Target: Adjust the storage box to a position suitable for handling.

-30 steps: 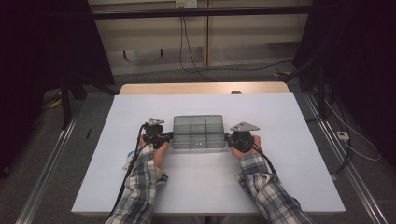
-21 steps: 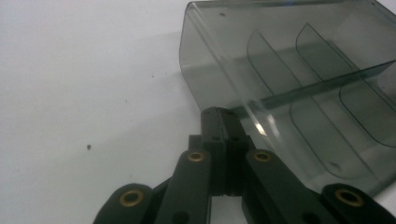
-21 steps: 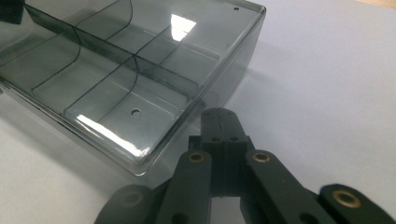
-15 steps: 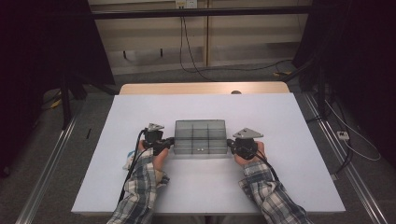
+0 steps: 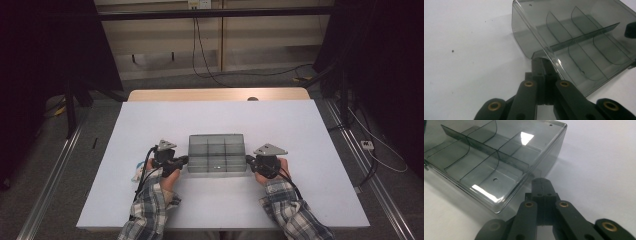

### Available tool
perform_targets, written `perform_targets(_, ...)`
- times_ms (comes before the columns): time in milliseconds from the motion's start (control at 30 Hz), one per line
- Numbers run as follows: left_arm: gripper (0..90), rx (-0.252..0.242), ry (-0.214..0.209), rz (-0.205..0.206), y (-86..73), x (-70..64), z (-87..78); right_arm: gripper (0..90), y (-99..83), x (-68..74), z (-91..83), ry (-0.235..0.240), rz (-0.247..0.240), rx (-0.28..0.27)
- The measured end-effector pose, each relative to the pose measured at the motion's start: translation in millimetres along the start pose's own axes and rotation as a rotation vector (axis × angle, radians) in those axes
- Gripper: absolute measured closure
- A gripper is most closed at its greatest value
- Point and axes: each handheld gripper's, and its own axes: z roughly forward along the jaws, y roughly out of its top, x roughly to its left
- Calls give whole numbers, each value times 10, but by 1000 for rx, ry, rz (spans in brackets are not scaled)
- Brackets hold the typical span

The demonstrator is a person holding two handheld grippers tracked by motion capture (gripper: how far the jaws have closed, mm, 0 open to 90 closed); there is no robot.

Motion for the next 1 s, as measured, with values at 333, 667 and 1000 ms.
perform_targets(333,900,-11,-8,6,-85,-112,-76,900,-69,53,-110,-1,-16,5)
perform_targets(667,900,21,-29,62,-167,-164,-158,900,-136,77,-216,1,-14,8)
perform_targets(1000,900,26,-32,78,-233,-210,-230,900,-213,146,-325,10,-22,3)
